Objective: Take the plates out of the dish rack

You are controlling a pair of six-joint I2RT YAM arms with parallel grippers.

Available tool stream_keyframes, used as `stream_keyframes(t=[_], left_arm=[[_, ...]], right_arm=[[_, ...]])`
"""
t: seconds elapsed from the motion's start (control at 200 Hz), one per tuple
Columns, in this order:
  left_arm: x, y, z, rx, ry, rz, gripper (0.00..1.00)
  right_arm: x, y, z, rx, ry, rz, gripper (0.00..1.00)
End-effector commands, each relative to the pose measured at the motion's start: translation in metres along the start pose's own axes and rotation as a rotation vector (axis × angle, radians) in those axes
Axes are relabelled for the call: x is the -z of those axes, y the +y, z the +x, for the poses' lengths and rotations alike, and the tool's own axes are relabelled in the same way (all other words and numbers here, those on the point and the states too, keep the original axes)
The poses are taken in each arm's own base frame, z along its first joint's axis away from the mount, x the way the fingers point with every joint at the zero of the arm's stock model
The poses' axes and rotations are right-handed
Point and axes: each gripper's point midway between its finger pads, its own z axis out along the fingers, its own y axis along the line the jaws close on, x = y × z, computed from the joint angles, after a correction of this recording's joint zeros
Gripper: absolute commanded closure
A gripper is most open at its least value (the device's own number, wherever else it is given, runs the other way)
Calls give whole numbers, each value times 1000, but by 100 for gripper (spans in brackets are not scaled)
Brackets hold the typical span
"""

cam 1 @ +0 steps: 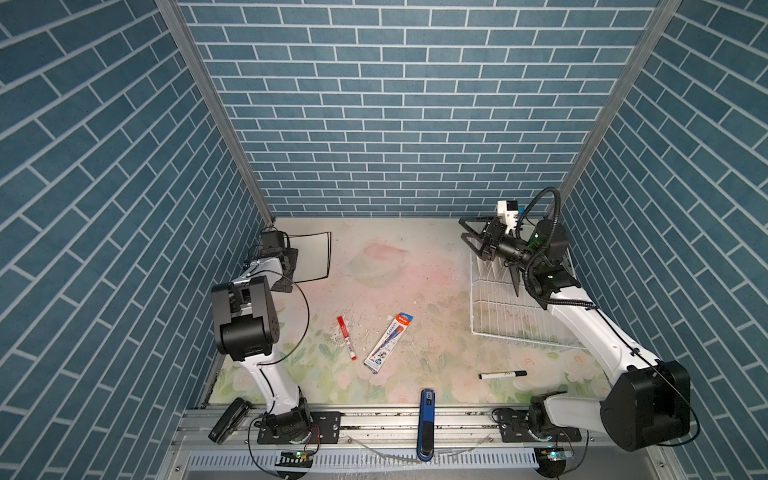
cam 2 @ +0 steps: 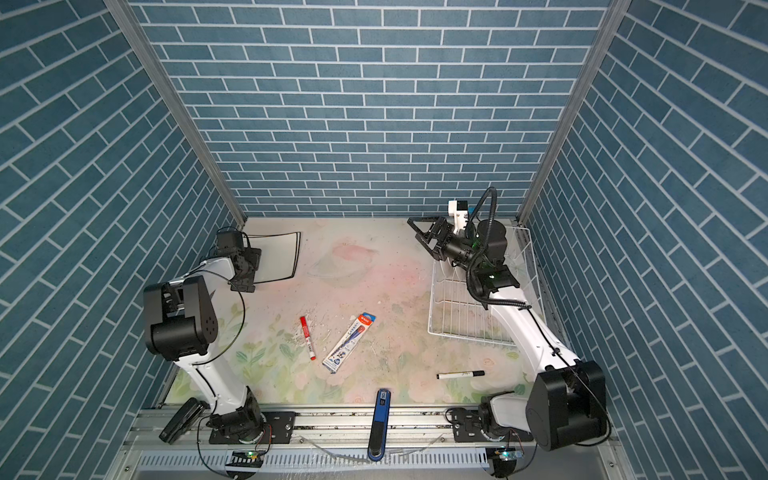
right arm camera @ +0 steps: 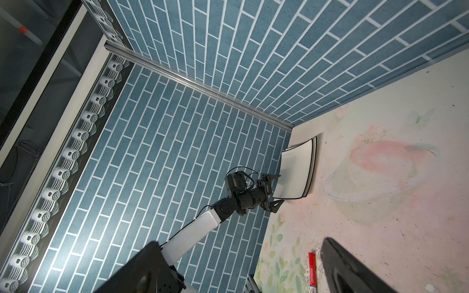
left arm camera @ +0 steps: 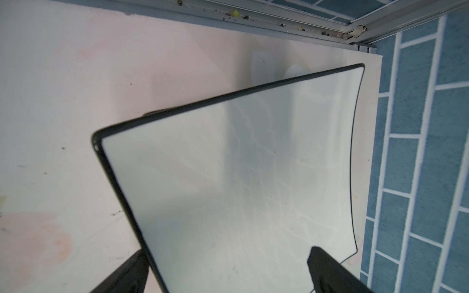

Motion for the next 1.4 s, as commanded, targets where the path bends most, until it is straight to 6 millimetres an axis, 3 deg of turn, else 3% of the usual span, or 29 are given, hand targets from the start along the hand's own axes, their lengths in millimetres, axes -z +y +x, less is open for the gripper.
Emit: stream_keyframes(t=[0.0, 0.715, 0.92, 1.151, 1.396], left_arm=[[-2, -6, -6, -21, -15, 6, 0], [-3, -20, -5, -41, -1, 47, 0], [3, -12, -2, -38, -5, 40, 0], [13, 10, 7, 7, 10, 24, 0], [39, 21, 8, -7, -12, 39, 0]], right_arm=[[1, 21, -10, 99, -25, -43, 1], [1, 21, -11, 97, -28, -40, 1], [3, 20, -10, 94, -29, -37, 1], [5, 19, -6, 84, -11, -8, 1], [21, 16, 0, 133, -12, 113, 1]])
